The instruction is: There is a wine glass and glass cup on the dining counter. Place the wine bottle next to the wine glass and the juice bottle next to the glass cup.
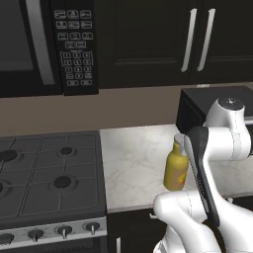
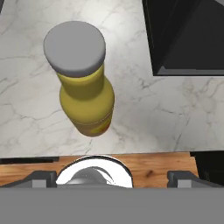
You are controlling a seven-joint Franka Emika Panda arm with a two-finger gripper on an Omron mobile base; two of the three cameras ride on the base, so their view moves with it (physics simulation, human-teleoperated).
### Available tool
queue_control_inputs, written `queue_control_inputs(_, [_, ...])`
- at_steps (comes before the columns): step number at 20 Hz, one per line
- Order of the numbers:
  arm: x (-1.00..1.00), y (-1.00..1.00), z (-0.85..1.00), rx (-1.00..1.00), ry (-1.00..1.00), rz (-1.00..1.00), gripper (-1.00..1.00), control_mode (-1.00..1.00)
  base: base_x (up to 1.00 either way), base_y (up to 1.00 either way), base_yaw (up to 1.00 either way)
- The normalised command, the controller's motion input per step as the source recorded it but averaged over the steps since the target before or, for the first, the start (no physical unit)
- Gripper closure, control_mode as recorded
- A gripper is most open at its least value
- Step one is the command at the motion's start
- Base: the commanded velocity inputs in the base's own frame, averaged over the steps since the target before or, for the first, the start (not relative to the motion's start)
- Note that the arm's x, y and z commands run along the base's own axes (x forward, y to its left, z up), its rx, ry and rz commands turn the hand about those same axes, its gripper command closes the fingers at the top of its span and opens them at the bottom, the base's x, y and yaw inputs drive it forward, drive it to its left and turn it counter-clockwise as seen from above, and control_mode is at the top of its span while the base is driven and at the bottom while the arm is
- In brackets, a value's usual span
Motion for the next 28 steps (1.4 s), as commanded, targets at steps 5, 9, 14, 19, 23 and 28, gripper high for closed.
queue_control_inputs(5, [0.0,0.02,0.21,0.04,0.1,0.0,-1.0,-1.0,0.0,0.0,0.0])
queue_control_inputs(9, [0.0,0.09,0.29,0.02,0.15,0.0,-1.0,-1.0,0.0,0.0,0.0])
queue_control_inputs(14, [0.0,0.07,0.3,0.0,0.1,0.0,-1.0,-1.0,0.0,0.0,0.0])
queue_control_inputs(19, [0.01,0.04,0.16,0.0,0.1,0.0,-1.0,-1.0,0.0,0.0,0.0])
queue_control_inputs(23, [0.03,0.0,0.05,0.0,0.12,0.0,-1.0,-1.0,0.0,0.0,0.0])
queue_control_inputs(28, [0.16,0.0,0.0,0.0,0.09,0.0,-1.0,-1.0,0.0,0.0,0.0])
